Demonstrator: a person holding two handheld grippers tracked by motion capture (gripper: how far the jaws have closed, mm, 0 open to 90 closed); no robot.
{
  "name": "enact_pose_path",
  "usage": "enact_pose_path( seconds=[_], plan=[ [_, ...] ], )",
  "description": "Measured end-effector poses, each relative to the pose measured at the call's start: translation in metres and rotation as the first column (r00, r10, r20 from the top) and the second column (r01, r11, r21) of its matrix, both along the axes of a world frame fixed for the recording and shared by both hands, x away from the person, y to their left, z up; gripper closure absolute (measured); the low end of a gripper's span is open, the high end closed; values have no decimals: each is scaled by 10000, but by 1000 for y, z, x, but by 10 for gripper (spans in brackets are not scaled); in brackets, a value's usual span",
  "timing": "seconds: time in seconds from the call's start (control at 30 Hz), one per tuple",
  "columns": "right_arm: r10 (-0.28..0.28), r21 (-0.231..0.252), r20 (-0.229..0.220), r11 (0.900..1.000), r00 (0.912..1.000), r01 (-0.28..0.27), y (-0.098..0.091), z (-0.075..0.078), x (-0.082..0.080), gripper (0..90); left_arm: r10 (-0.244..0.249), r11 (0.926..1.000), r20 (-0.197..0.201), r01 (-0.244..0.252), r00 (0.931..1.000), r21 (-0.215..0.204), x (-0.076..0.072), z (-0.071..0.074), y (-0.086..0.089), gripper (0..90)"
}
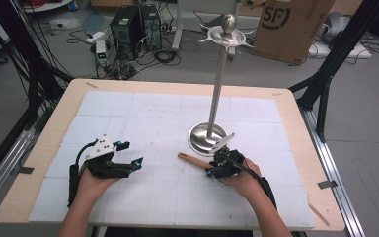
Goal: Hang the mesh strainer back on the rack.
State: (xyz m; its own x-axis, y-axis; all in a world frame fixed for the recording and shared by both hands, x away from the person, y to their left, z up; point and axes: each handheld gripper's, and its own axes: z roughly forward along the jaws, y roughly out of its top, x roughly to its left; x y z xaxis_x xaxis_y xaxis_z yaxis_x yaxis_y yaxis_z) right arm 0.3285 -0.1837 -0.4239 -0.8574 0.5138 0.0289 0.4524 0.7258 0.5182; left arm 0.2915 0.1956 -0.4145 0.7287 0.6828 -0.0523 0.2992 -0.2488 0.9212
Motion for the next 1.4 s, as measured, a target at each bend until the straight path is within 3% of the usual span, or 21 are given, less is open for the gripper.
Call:
enact_pose_path(
  seconds=[0.27,0.4,0.67,0.77,0.93,1.03,1.4],
  plan=[
    [210,-692,-332,9973,9992,-232,11,4,7,676,4,10000,0,-4,10000,-10,0,0,0,242],
    [72,-696,-516,9975,9986,-108,11,5,7,680,35,10000,16,-35,10000,-7,0,1,1,242],
    [524,-821,-955,9948,9940,-603,10,8,4,680,64,10000,5,-64,10000,-27,0,0,1,242],
    [625,-1102,-851,9913,9944,-717,14,8,3,674,43,10000,2,-43,10000,-12,0,0,1,242],
    [553,-937,-960,9935,9938,-644,15,8,5,639,61,10000,11,-61,10000,-30,0,1,1,242],
    [580,-1075,-1055,9918,9927,-693,17,8,6,619,52,10000,-4,-52,10000,-2,0,0,1,242],
    [727,-1507,-619,9852,9954,-813,21,9,3,682,6,10000,2,-6,10000,65,0,0,0,243]
  ],
)
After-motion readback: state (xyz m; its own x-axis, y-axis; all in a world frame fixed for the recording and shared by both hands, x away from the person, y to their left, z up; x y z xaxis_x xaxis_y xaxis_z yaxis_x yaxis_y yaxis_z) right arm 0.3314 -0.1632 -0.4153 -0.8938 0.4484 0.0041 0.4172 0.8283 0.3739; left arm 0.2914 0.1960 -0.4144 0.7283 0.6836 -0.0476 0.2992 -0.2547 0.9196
